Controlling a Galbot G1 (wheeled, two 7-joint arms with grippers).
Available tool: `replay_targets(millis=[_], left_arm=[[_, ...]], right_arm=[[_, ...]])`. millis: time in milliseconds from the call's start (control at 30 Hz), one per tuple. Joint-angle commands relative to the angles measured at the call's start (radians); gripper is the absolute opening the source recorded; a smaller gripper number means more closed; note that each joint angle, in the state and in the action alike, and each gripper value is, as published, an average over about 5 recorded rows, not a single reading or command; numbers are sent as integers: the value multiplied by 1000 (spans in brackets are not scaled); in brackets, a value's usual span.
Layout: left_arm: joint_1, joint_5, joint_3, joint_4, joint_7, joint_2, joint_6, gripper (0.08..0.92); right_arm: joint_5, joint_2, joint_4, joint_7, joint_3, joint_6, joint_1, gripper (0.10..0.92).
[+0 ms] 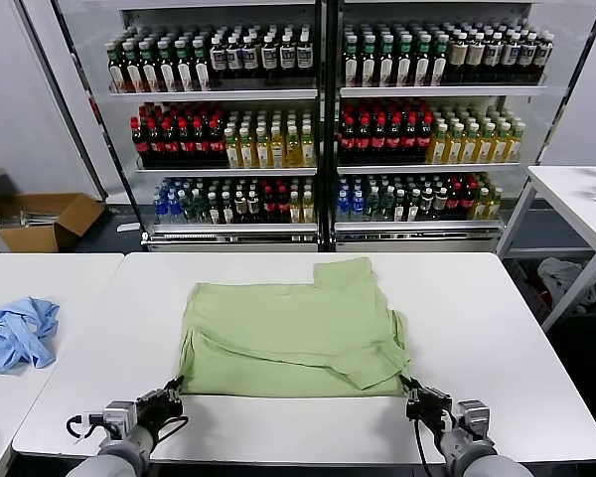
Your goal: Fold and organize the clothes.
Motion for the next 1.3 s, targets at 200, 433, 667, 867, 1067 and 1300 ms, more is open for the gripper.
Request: replay_targets(millis=[200, 433, 667, 867, 1067, 1300], left_arm=[[306, 45, -105, -170, 13, 48, -70, 83], [330, 59, -88, -168, 20, 40, -76, 83], [296, 48, -70, -143, 26, 28, -71, 163], [244, 17, -95, -202, 31, 23, -73, 327], [116, -51, -111, -273, 42, 41, -68, 492], [-102, -84, -48, -103, 71, 93, -49, 700]], right_arm=[[-1, -19, 148, -1, 79, -3, -191, 122], [-24, -10, 151, 0, 72, 2, -214, 122], [-58, 1, 150, 3, 50, 1, -234, 168], [-98, -12, 186, 7, 76, 4, -193, 335], [-2, -52, 251, 33, 137, -30, -52, 508], [32, -3, 32, 76, -52, -74, 339, 716]])
